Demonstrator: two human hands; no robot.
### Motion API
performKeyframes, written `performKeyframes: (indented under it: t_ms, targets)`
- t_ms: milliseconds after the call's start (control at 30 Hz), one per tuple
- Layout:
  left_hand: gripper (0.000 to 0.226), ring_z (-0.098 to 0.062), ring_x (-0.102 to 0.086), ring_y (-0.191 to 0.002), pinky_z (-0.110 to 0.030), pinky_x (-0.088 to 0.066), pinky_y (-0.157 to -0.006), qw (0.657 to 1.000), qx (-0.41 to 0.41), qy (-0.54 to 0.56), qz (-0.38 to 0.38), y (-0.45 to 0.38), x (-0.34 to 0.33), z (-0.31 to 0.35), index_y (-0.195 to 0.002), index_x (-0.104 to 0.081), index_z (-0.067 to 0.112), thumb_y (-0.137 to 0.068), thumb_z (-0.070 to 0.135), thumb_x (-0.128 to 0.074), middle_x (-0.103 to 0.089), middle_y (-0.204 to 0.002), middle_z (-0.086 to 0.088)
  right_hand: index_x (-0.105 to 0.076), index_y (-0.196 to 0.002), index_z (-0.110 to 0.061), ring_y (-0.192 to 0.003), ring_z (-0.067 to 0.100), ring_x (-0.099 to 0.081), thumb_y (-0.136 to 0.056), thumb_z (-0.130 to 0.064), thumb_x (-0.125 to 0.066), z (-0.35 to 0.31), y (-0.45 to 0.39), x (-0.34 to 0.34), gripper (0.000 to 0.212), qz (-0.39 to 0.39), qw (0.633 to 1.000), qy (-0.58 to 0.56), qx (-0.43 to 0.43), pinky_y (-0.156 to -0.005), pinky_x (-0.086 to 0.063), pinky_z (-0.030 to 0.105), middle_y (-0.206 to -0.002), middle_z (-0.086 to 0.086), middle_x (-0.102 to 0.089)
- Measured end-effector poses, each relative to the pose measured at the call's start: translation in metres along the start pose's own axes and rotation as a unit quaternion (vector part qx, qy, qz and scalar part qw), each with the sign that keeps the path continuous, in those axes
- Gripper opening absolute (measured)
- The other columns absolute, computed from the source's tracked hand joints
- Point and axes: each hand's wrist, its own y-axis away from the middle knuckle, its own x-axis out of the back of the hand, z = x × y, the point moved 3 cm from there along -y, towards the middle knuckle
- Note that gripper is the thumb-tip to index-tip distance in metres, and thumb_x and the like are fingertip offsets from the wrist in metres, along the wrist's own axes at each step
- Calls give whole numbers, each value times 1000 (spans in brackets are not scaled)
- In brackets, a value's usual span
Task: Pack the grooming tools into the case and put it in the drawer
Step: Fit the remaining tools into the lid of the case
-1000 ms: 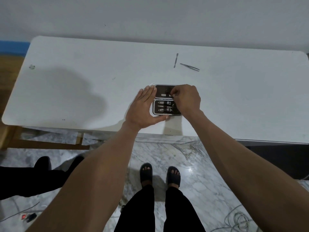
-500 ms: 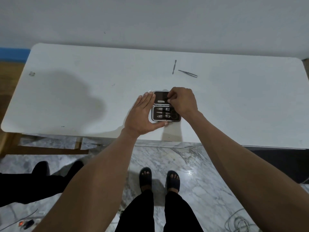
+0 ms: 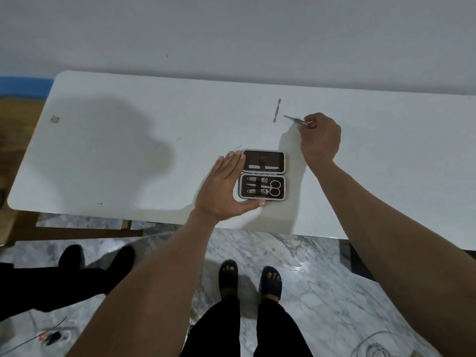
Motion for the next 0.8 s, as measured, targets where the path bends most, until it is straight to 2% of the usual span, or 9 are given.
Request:
performKeyframes:
  t_ms: [233, 367, 467, 633, 800]
  targets:
    - [121, -20, -24, -158, -47, -24, -128, 1000, 6, -5, -8, -1, 1, 0, -157, -36, 1, -74, 83, -68, -33, -167, -10, -74, -106, -25, -110, 29, -57, -88, -22, -61, 5, -16, -10, 23, -8, 999, 52, 0, -76, -55, 36, -107, 7, -65]
    - [121, -20, -24, -158, -47, -24, -128, 1000, 8, -3, -10, -2, 2, 1, -157, -36, 1, -74, 83, -68, -34, -167, -10, -75, -100, -23, -116, 27, -48, -92, -19, -61, 6, -16, -12, 17, -15, 997, 73, 2, -71, -45, 34, -112, 8, -61]
    - [121, -19, -23, -158, -46, -22, -129, 1000, 11, -4, -18, -2, 3, 2, -158, -35, 2, -74, 84, -67, -32, -167, -9, -72, -98, -26, -114, 26, -49, -91, -19, -59, 4, -14, -11, 16, -22, 997, 77, 3, -69, -42, 32, -106, 3, -66]
    - [122, -19, -23, -158, -43, -18, -131, 1000, 16, -2, -23, -3, 4, 3, -159, -34, 4, -74, 84, -66, -31, -168, -7, -69, -91, -22, -89, 15, -66, -84, -20, -66, 3, -4, -1, 8, -43, 998, -45, -6, -65, -43, 22, -88, -6, -71]
    - [121, -19, -22, -158, -43, -19, -130, 999, 18, 2, -29, -3, 4, 2, -159, -33, 5, -74, 83, -68, -32, -168, -7, -75, -94, -16, -66, -2, -61, -80, -19, -76, 2, 15, 11, 14, -91, 988, -119, 30, -62, -41, 4, -80, -3, -71]
